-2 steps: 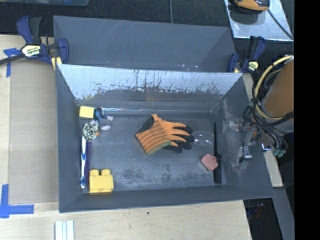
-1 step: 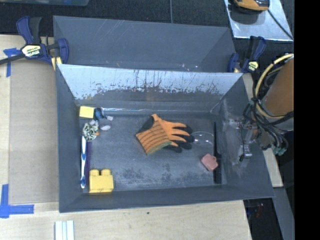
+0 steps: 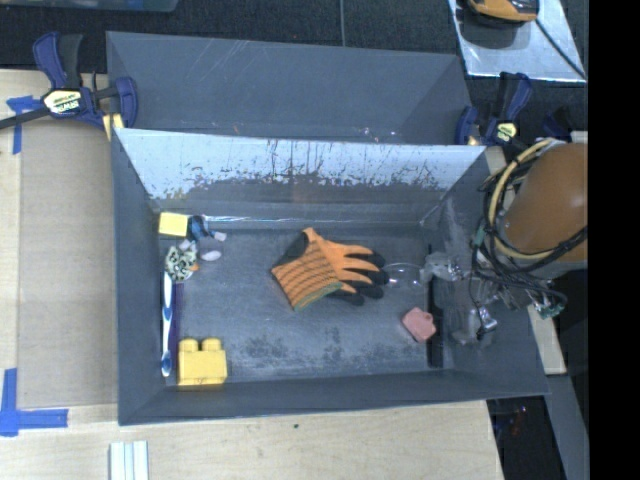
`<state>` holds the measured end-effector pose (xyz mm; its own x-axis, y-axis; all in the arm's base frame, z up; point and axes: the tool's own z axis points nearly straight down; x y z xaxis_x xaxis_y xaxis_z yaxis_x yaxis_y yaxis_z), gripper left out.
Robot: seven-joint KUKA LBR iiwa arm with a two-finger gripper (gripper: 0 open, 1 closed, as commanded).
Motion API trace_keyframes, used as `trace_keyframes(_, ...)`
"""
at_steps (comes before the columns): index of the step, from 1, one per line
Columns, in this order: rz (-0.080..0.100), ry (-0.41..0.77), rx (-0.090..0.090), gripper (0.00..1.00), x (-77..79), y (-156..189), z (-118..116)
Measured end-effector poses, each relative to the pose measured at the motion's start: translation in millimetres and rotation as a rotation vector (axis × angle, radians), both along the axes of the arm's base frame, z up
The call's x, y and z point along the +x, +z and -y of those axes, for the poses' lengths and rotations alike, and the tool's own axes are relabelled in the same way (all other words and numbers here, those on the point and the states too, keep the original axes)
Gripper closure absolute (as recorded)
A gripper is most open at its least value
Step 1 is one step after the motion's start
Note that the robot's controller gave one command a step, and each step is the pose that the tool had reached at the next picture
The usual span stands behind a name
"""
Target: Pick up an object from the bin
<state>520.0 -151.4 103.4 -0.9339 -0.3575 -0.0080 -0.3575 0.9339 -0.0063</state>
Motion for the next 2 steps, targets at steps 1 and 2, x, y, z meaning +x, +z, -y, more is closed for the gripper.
trace_keyframes(1,-0.006,0.165,0.002,0.00,-8.5,-12.2,-1.9)
trace_keyframes(2,-0.003,0.499,0.004,0.00,-24.9,-4.1,-6.4)
